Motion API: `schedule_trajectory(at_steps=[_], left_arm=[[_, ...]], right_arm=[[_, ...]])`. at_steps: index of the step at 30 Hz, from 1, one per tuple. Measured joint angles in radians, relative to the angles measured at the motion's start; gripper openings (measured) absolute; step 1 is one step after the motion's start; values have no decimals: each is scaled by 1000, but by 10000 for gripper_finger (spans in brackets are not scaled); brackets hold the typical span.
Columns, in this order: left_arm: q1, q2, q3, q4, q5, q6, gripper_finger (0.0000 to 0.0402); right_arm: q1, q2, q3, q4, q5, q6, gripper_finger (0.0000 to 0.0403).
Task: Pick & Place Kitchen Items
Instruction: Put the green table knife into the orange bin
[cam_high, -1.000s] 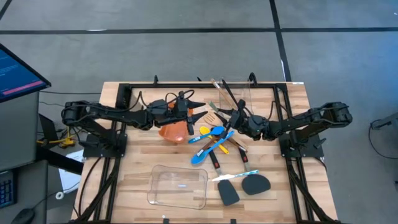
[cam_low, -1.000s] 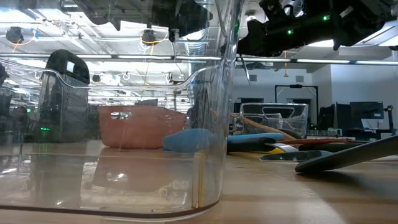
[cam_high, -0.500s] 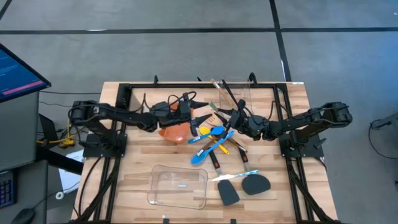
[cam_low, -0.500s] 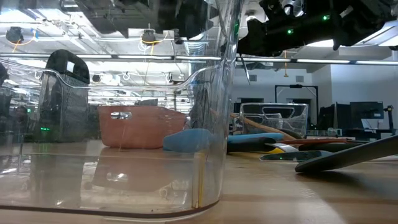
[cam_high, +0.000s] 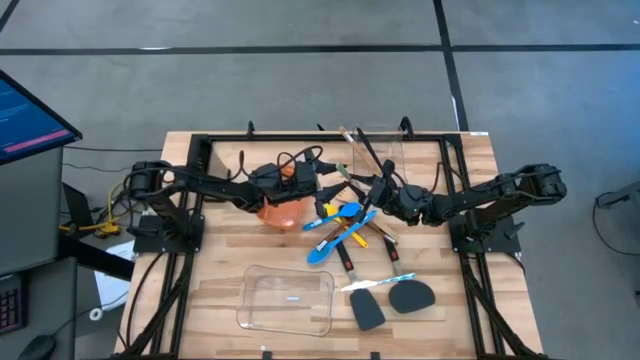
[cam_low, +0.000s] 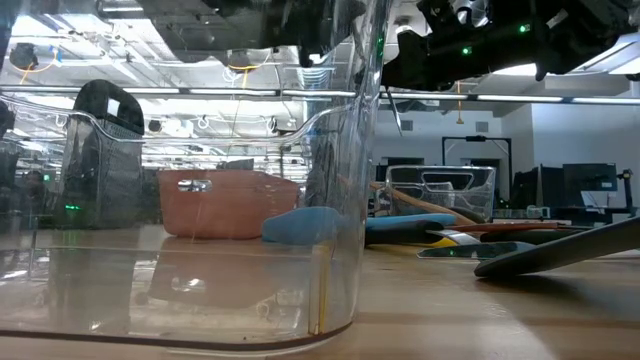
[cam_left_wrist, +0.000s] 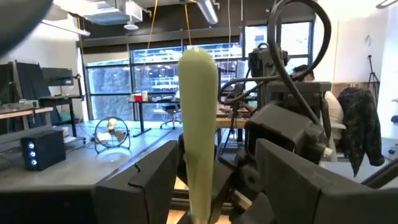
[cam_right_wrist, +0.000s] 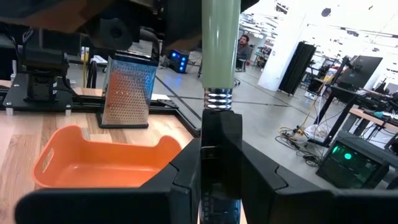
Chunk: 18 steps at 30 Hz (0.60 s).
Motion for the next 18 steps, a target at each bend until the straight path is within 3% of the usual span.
schedule_trajectory(at_steps=[9,18], left_arm=[[6,18,22,0,-1,0,179],[6,17,22,-1,-3,0,81]], right_arm=[[0,0,0,-4,0,-1,69],[0,0,0,-4,0,-1,69]])
